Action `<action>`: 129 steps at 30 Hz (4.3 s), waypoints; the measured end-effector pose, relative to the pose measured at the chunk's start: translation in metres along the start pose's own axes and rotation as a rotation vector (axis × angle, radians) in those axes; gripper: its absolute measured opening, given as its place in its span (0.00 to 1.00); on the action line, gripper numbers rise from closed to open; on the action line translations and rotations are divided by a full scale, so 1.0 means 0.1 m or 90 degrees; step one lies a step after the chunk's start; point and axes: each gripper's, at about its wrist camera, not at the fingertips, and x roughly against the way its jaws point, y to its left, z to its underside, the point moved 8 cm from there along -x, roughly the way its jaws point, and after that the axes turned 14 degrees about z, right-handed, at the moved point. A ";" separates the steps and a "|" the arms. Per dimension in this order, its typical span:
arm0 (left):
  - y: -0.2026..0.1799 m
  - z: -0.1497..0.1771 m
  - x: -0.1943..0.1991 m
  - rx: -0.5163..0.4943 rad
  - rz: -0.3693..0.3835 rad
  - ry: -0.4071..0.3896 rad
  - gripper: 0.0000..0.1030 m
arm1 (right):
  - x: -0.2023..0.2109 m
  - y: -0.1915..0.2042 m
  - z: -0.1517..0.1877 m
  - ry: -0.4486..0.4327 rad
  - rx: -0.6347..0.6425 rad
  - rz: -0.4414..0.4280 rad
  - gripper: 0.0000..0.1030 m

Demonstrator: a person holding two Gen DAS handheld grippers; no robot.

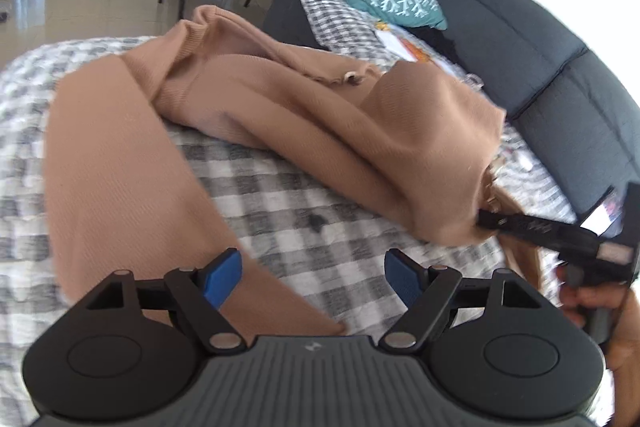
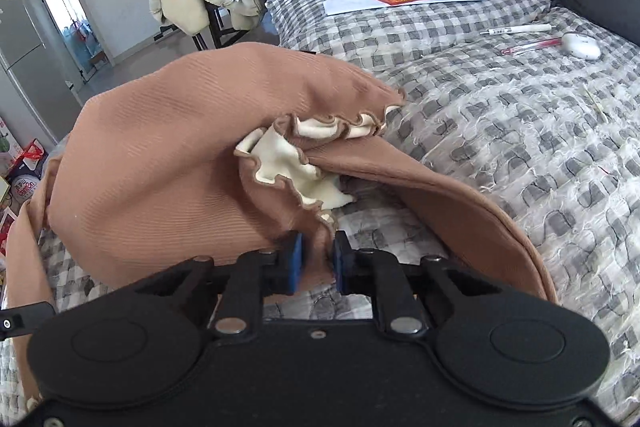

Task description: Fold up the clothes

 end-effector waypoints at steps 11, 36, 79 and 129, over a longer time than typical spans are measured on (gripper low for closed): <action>0.59 0.03 0.41 -0.053 -0.247 -0.009 0.77 | 0.89 0.19 0.10 -0.017 0.045 -0.118 0.05; 0.13 0.04 0.48 0.011 -0.050 -0.038 0.77 | 0.46 0.56 0.69 -0.111 0.411 0.039 0.48; -0.06 -0.52 0.63 0.144 0.080 -0.177 0.02 | 1.97 1.11 0.15 -0.161 0.222 -0.326 0.03; 0.58 -0.33 0.97 0.004 -0.254 -0.166 0.02 | 1.50 0.39 0.38 -0.037 0.152 -0.287 0.08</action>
